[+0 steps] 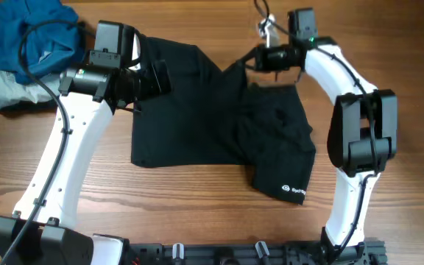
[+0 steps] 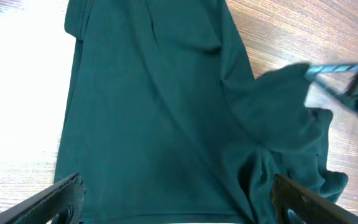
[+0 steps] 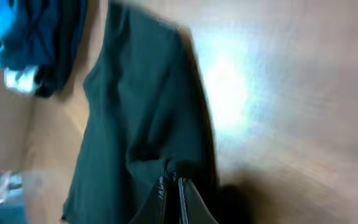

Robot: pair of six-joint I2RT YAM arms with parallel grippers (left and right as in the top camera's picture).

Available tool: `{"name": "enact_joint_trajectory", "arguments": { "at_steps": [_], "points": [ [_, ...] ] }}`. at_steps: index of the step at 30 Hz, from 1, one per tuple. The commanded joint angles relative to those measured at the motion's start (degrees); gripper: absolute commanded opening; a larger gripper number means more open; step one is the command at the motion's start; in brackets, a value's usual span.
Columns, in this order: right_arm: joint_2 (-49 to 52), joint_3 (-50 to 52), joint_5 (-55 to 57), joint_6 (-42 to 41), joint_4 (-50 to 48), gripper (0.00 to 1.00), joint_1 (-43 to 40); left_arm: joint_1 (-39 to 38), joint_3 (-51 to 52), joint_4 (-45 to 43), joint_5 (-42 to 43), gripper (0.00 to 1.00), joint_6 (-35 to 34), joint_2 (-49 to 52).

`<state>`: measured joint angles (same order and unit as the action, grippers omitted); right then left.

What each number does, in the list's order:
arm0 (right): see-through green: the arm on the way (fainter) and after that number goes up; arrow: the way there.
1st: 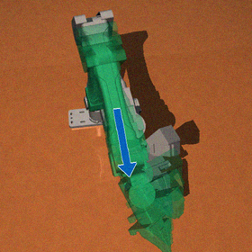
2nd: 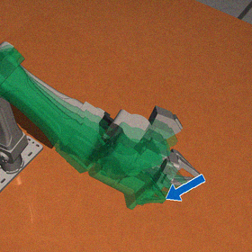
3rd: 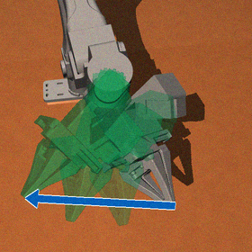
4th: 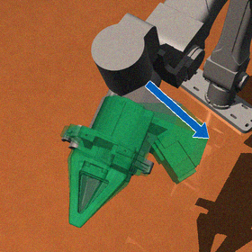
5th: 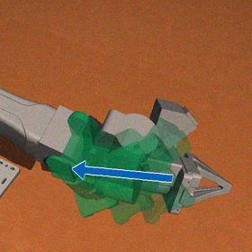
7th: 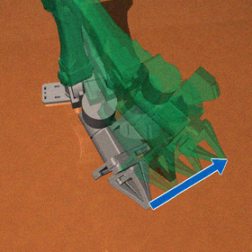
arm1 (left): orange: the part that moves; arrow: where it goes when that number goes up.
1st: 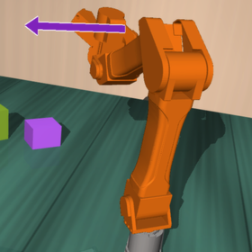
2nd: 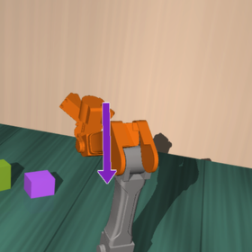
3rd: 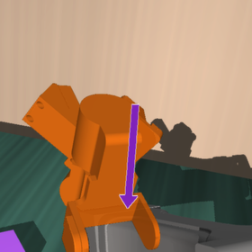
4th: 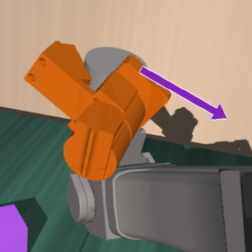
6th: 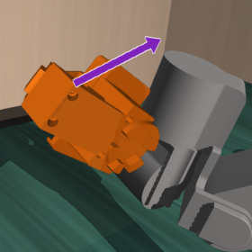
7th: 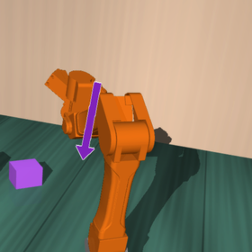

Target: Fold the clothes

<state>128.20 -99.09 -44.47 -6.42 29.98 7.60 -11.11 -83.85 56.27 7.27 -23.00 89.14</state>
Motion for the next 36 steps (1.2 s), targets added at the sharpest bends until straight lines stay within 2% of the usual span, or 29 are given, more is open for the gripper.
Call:
{"name": "enact_joint_trajectory", "arguments": {
  "at_steps": [1,4,10,17,18,19,20,23,29,30,31,32,36],
  "points": [
    [-2.8,-9.9,12.4,1.7,1.3,0.04,-1.7,0.2,-0.4,-0.2,-0.8,0.95,0.3,-0.2],
    [-3.1,-15.8,20.5,2.2,0.7,0.04,-2.3,0.2,-0.4,-0.3,-0.8,0.95,0.3,-0.2],
    [-2.0,-15.8,36.7,3.1,-10.1,0.04,-2.6,0.2,-0.4,-0.3,-0.7,0.95,0.3,-0.2],
    [2.6,-15.8,42.1,3.4,-18.7,0.06,-4.2,0.2,-0.4,-0.3,-0.8,0.94,0.3,-0.2],
    [3.2,-15.8,42.1,3.2,-19.0,0.42,-4.4,0.2,-0.4,-0.3,-0.8,0.94,0.3,-0.2],
    [3.4,-15.8,42.1,3.2,-18.9,0.75,-4.5,0.2,-0.4,-0.3,-0.8,0.93,0.3,-0.2],
    [3.4,-15.8,42.1,3.2,-18.3,0.99,-4.7,0.2,-0.4,-0.3,-0.8,0.93,0.3,-0.2],
    [1.0,-15.8,41.6,3.2,-14.4,0.99,-5.0,0.2,-0.4,-0.3,-1.0,0.94,0.3,-0.2],
    [-11.8,-16.1,30.5,3.3,9.5,1.0,-5.0,0.2,-0.4,3.6,-1.0,0.93,0.3,-0.2],
    [-13.6,-16.1,28.8,3.3,13.1,1.0,-5.0,0.2,-0.4,5.3,-1.0,0.88,0.3,-0.2],
    [-15.4,-16.1,27.8,3.2,16.5,1.0,-5.0,0.2,-0.4,7.8,-0.9,0.76,0.2,-0.2],
    [-17.2,-16.1,26.8,1.9,20.3,1.0,-5.0,0.2,-0.4,10.0,-1.0,0.72,-0.2,-0.5],
    [-22.9,-16.1,26.4,-2.8,32.1,1.0,-5.0,0.2,-0.4,14.4,-1.2,0.83,-4.1,-2.5]
  ]
}}
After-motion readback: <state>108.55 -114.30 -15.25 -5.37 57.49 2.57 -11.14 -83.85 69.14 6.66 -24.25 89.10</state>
